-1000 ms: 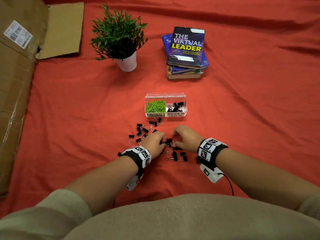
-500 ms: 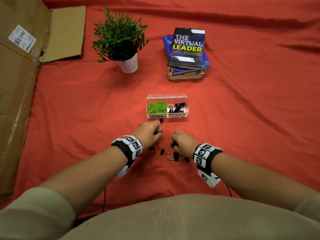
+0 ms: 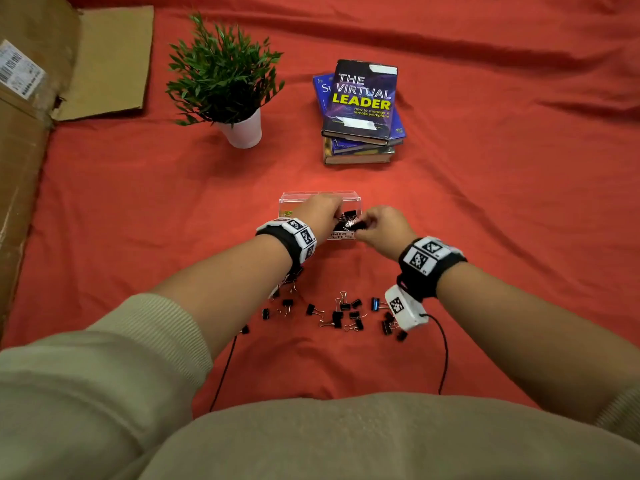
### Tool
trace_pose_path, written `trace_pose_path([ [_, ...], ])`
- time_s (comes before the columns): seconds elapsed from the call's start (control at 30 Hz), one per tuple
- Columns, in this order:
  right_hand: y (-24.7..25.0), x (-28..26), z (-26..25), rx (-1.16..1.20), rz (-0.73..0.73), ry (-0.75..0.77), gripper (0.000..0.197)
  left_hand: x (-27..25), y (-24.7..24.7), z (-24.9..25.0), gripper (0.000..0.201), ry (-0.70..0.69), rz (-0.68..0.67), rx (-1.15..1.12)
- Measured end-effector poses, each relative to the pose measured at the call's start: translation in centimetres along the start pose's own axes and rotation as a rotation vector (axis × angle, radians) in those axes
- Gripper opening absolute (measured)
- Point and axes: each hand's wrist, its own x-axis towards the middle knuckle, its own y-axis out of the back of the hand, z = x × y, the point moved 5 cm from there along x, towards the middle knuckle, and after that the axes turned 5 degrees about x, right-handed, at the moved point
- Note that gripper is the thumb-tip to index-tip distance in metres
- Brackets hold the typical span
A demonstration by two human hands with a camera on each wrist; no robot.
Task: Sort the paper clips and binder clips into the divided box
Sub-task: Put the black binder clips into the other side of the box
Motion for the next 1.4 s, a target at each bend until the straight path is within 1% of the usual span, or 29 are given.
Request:
trace_pose_path([
  [0.1, 0.5, 2.2, -0.9, -0.07, 0.026, 0.007, 0.008, 0.2, -0.3, -0.1, 0.019, -0.031, -0.034, 0.074],
  [0.2, -0.3, 3.5, -1.5, -0.158, 0.017, 0.032, 0.009, -1.4, 0.0, -0.6, 0.019, -0.037, 0.037, 0.057],
  [0.27, -0.9, 3.9, -1.5, -0.175, 0.003, 0.047, 0.014, -3.5, -0.3, -1.1, 0.016, -0.014, 0.039, 0.029],
  [0.33, -1.4, 3.8, -1.4, -0.203, -0.009, 0.082, 0.023, -6.2, -1.6, -1.4, 0.014, -0.029, -0.052, 0.027],
  [0.43, -2.5, 1.7, -1.5, -0.256, -0.055, 0.18, 0.034, -10.1, -4.4, -1.5, 0.015, -0.112, -0.225, 0.043],
  [0.47, -3.1, 0.5, -1.3, -0.271, -0.1, 0.212, 0.036, -11.1, -5.4, -1.6, 0.016, -0.127, -0.27, 0.048],
  [0.5, -3.9, -0.9, -1.0, -0.303, -0.175, 0.233, 0.035, -11.9, -6.3, -1.7, 0.019, -0.13, -0.306, 0.044],
  [0.57, -5.8, -3.7, 0.2, -0.401, -0.379, 0.239, 0.028, -12.9, -7.6, -1.9, 0.025, -0.119, -0.348, 0.044],
  [0.6, -6.6, -5.0, 1.0, -0.438, -0.461, 0.227, 0.025, -13.2, -8.1, -1.9, 0.028, -0.115, -0.351, 0.06],
  [0.67, -7.5, -6.7, 2.4, -0.472, -0.535, 0.193, 0.024, -13.4, -8.7, -1.9, 0.028, -0.125, -0.332, 0.099],
  [0.83, -7.7, -7.6, 3.8, -0.472, -0.51, 0.19, 0.029, -13.2, -8.4, -1.5, 0.023, -0.147, -0.296, 0.135],
  [0.9, -7.5, -7.2, 3.9, -0.447, -0.459, 0.199, 0.029, -13.2, -7.9, -1.1, 0.025, -0.161, -0.251, 0.105],
  [0.97, -7.0, -6.9, 3.8, -0.423, -0.406, 0.203, 0.029, -13.4, -7.5, -0.2, 0.028, -0.219, -0.217, 0.067],
  [1.03, -6.8, -6.9, 3.4, -0.392, -0.395, 0.199, 0.03, -13.6, -7.8, 1.1, 0.032, -0.306, -0.258, 0.083],
  [1.13, -7.1, -7.2, 2.9, -0.329, -0.447, 0.197, 0.033, -14.0, -8.8, 2.6, 0.038, -0.391, -0.342, 0.159],
  [1.23, -7.9, -7.6, 2.9, -0.343, -0.504, 0.188, 0.033, -14.1, -9.4, 2.4, 0.038, -0.372, -0.369, 0.254],
  [1.4, -8.8, -7.9, 2.7, -0.373, -0.503, 0.196, 0.029, -14.0, -9.2, 1.1, 0.031, -0.295, -0.339, 0.27],
])
